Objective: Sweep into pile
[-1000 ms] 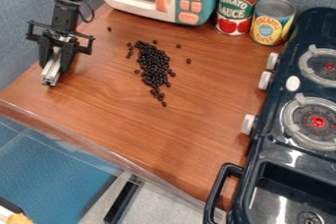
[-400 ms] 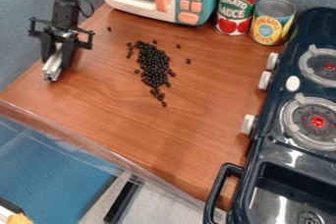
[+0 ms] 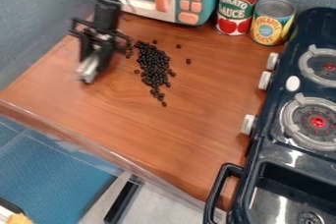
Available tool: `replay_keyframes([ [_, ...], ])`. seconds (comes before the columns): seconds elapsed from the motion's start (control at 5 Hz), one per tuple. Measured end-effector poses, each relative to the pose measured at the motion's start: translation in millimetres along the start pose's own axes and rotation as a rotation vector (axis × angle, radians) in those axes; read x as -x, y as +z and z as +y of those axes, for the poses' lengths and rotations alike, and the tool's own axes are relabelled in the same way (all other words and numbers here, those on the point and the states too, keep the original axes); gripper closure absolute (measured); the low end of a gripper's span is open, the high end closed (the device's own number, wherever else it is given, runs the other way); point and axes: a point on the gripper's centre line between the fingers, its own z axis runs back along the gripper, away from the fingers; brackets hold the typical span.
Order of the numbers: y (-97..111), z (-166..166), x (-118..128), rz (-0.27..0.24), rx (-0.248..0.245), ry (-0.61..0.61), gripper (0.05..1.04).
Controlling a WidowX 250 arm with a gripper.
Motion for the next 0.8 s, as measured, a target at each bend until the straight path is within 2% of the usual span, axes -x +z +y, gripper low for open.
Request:
replay_keyframes([
  [0.2,2,-27,8,-0.013,0.0,-0.083,0.7],
  [0.4,2,-41,17,-0.036,-0.017,-0.104,0.7],
  [0.6,6,-29,25,-0.098,-0.027,0.024,0.7],
  [0.8,24,3,38,-0.175,-0.002,0.213,0.7],
])
